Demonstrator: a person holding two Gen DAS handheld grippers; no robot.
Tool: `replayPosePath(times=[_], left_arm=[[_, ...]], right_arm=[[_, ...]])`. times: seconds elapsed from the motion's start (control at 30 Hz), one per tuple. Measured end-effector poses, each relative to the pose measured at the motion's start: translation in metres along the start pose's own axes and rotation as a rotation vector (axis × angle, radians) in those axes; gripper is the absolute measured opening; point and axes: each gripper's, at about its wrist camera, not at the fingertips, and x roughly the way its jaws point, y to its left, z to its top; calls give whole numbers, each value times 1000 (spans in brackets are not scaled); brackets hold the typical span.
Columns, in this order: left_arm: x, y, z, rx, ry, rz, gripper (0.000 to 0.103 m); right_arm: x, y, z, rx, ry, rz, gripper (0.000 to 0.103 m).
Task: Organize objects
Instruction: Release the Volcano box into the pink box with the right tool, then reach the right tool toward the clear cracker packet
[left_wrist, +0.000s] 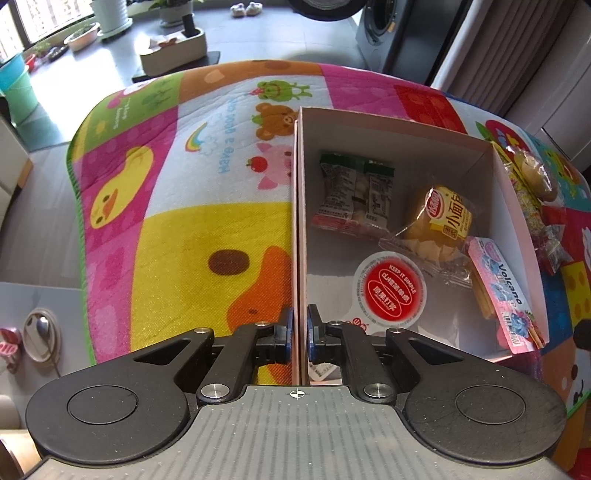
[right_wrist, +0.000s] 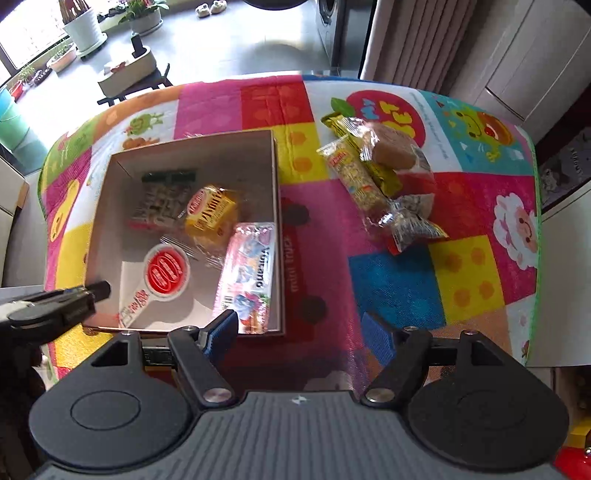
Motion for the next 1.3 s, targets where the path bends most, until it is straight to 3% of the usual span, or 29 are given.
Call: replayPosePath(times=[0.1, 0.2, 0.37, 0.63, 0.9, 1.17, 1.3], left_arm=[[-1, -2, 6, 4, -49, 12, 9], [1, -7, 10, 7, -54, 30, 9], [3, -10, 12, 0, -40, 52, 8], [9, -11, 13, 3, -29, 65, 9], [10, -13, 15, 5, -11, 77, 9], [10, -13, 15, 41, 4, 57, 9], [10, -12, 14, 56, 1, 43, 9]], right_arm=[[20, -14, -8, 14, 45, -43, 77], [25, -20, -11, 14, 65, -19, 77], [25, -28, -5, -33, 38, -36, 82], [48, -62, 10, -163, -23, -143, 83], [96, -82, 59, -289, -49, -95, 87], [137, -87, 84, -276, -7, 12, 86], [130, -78, 73, -270, -35, 1, 70]])
